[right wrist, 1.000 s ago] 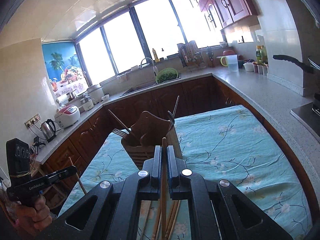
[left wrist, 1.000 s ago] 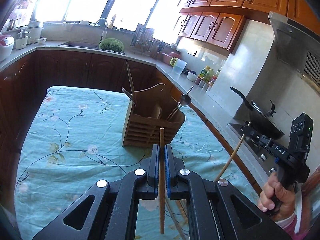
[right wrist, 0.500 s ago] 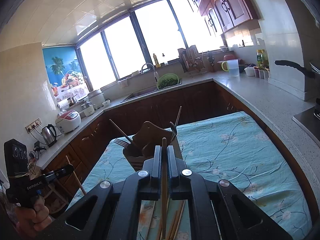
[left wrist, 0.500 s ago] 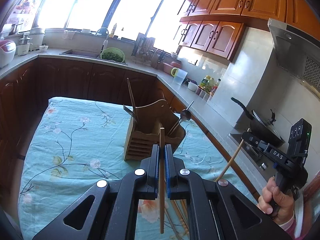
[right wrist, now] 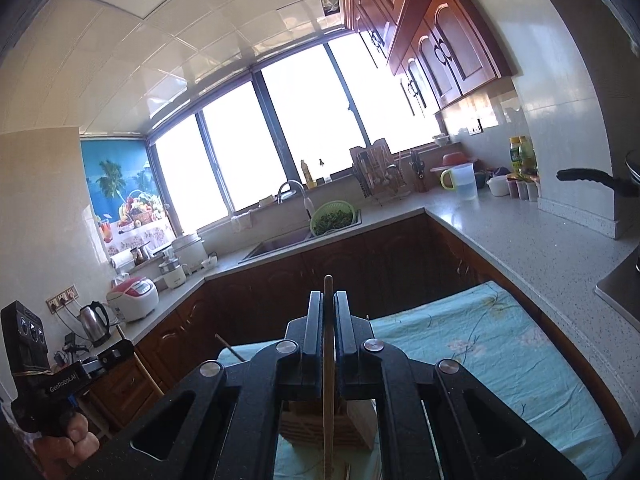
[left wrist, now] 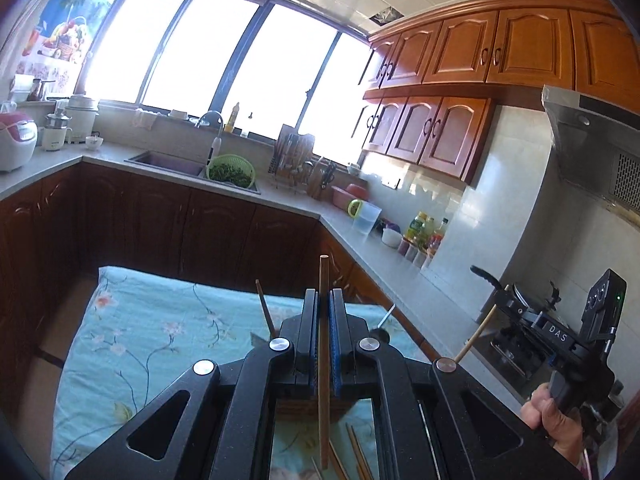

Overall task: Organize utensils
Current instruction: 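Lift both held chopsticks and carry them over the wooden holder, then open both tools to drop the chopsticks into the wooden holder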

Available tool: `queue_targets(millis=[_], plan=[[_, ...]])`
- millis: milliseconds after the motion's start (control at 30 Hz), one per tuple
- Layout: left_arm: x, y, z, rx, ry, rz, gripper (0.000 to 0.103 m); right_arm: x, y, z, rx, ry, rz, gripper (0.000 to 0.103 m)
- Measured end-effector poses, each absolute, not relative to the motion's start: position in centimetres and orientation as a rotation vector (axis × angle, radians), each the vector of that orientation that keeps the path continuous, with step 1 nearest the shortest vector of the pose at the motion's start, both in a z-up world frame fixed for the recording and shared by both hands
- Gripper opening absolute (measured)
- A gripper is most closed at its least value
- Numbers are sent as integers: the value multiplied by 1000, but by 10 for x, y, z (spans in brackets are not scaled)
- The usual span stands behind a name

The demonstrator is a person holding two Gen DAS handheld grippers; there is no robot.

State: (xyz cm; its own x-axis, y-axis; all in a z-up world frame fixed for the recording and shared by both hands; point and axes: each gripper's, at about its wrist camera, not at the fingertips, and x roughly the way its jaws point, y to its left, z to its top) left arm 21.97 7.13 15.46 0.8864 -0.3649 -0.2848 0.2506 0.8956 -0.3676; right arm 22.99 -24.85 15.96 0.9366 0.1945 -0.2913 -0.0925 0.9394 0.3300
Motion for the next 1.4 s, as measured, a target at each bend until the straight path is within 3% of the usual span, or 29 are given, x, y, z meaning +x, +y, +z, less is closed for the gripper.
queue_targets(millis=[367, 833, 1300, 1400], plan=[[288, 61, 127, -374, 261, -194, 3, 292, -247, 155, 348, 242, 87, 5], [325, 4, 34, -336, 381, -189, 4, 304, -230, 69, 330, 377, 69, 5], [333, 11, 51, -278, 399, -201, 5, 307, -230, 67, 325, 420, 68, 6], [327, 18, 50, -286, 407, -205, 5, 308, -230, 67, 333, 432, 73, 11]])
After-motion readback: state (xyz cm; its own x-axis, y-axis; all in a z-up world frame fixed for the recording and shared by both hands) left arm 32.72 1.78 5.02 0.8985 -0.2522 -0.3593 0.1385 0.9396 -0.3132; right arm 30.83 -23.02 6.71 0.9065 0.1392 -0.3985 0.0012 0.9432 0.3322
